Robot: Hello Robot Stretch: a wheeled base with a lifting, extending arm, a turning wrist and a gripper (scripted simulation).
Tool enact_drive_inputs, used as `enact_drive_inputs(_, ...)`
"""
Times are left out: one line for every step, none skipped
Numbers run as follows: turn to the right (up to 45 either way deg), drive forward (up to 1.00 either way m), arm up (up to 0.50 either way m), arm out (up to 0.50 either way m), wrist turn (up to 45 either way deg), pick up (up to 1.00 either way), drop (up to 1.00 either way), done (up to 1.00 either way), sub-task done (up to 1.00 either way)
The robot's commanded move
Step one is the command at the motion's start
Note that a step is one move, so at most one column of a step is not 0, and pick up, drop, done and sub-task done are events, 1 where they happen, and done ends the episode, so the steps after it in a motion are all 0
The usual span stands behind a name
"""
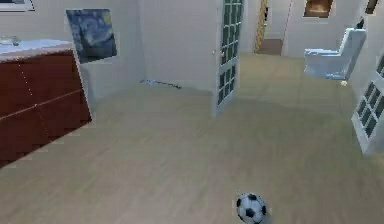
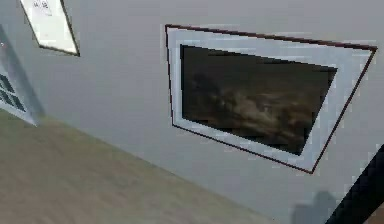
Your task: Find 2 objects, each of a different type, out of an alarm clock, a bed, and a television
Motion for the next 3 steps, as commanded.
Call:
enact_drive_inputs(-45.0, 0.00, 0.00, 0.00, 0.0, 0.00, 0.00, 0.00, 0.00)
enact_drive_inputs(-15.0, 0.00, 0.00, 0.00, 0.0, 0.00, 0.00, 0.00, 0.00)
enact_drive_inputs(0.0, 0.25, 0.00, 0.00, 0.0, 0.00, 0.00, 0.00, 0.00)
